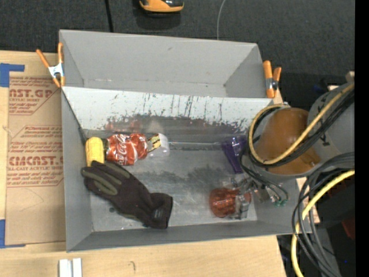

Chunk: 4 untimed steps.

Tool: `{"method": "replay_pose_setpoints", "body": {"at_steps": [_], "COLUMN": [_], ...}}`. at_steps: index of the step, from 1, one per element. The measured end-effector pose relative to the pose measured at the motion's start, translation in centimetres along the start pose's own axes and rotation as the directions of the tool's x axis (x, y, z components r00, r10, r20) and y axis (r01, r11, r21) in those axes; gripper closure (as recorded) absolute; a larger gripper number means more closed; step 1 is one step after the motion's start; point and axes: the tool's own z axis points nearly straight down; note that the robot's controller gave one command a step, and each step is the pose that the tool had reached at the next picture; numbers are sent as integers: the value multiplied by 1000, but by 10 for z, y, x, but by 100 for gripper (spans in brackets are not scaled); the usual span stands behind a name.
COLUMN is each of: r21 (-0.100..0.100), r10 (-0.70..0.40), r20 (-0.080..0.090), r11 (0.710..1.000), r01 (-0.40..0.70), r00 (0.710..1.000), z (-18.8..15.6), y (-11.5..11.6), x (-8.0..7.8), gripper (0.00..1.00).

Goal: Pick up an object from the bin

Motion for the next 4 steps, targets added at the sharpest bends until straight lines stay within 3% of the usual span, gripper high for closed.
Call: {"method": "replay_pose_setpoints", "body": {"at_steps": [1,2,3,4], "r21": [-3,-1,9,5], "r10": [4,4,-151,-111], "r20": [-6,-2,8,11], "r11": [1000,1000,989,994], "r01": [-4,-4,150,111], "r00": [1000,1000,989,994], "z": [-54,-69,-46,-191], "y": [-3,-4,17,-11], "x": [-8,-10,-14,-99], "gripper": [100,100,100,100]}}
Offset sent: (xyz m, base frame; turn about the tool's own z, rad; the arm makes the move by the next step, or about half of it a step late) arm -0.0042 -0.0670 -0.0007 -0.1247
